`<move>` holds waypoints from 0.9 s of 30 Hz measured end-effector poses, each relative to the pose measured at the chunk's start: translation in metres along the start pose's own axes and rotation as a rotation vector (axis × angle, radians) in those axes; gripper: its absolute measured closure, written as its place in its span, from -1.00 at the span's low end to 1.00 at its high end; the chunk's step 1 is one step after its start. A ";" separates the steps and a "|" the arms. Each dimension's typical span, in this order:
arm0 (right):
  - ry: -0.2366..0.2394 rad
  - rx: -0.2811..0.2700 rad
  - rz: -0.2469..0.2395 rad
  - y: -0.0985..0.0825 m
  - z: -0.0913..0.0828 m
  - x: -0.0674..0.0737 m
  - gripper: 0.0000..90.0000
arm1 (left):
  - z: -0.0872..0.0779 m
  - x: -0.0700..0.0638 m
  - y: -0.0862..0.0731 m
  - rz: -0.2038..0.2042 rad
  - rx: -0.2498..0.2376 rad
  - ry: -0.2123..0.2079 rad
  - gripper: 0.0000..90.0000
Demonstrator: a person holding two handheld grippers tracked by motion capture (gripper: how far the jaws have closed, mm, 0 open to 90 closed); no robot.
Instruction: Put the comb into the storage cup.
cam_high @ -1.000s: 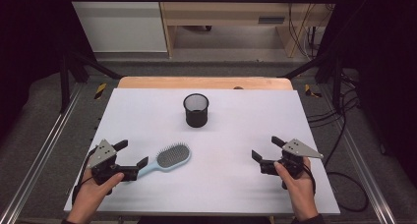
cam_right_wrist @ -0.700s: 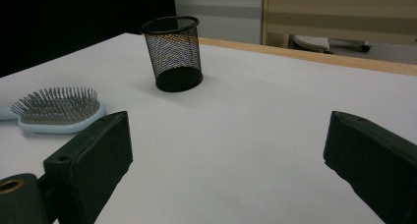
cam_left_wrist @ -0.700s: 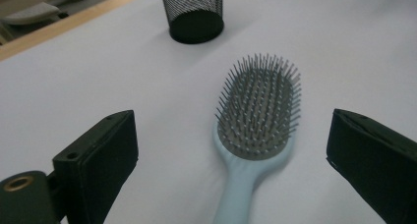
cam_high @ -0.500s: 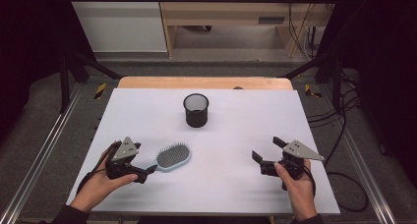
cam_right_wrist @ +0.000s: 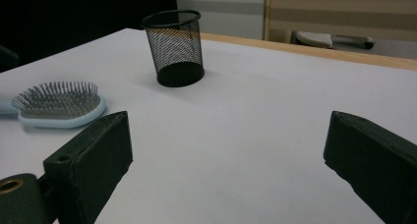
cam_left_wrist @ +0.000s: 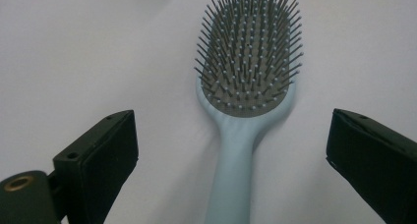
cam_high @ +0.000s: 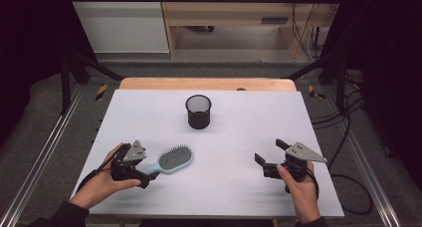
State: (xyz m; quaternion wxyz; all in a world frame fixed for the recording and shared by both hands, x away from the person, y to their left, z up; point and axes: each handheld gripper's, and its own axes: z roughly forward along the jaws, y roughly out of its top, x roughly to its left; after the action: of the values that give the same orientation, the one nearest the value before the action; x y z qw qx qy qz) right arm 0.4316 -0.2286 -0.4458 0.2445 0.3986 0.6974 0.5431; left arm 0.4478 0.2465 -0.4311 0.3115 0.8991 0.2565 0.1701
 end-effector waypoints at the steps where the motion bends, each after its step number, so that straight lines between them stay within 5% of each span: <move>1: 0.001 0.002 -0.003 0.000 0.001 0.001 -0.89 | 0.001 0.000 0.000 0.000 0.006 -0.005 -0.86; 17: 0.002 0.004 -0.008 0.000 0.002 0.002 -0.88 | 0.021 0.005 -0.007 0.011 0.140 -0.095 -0.13; 27: 0.009 0.017 -0.006 -0.001 0.003 0.002 -0.89 | 0.028 0.007 -0.005 0.018 0.178 -0.120 0.12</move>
State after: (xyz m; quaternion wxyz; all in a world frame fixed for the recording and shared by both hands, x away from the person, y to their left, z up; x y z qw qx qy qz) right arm 0.4328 -0.2250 -0.4475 0.2396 0.3958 0.7044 0.5383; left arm 0.4642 0.2407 -0.4546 0.2437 0.9339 0.2434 0.0954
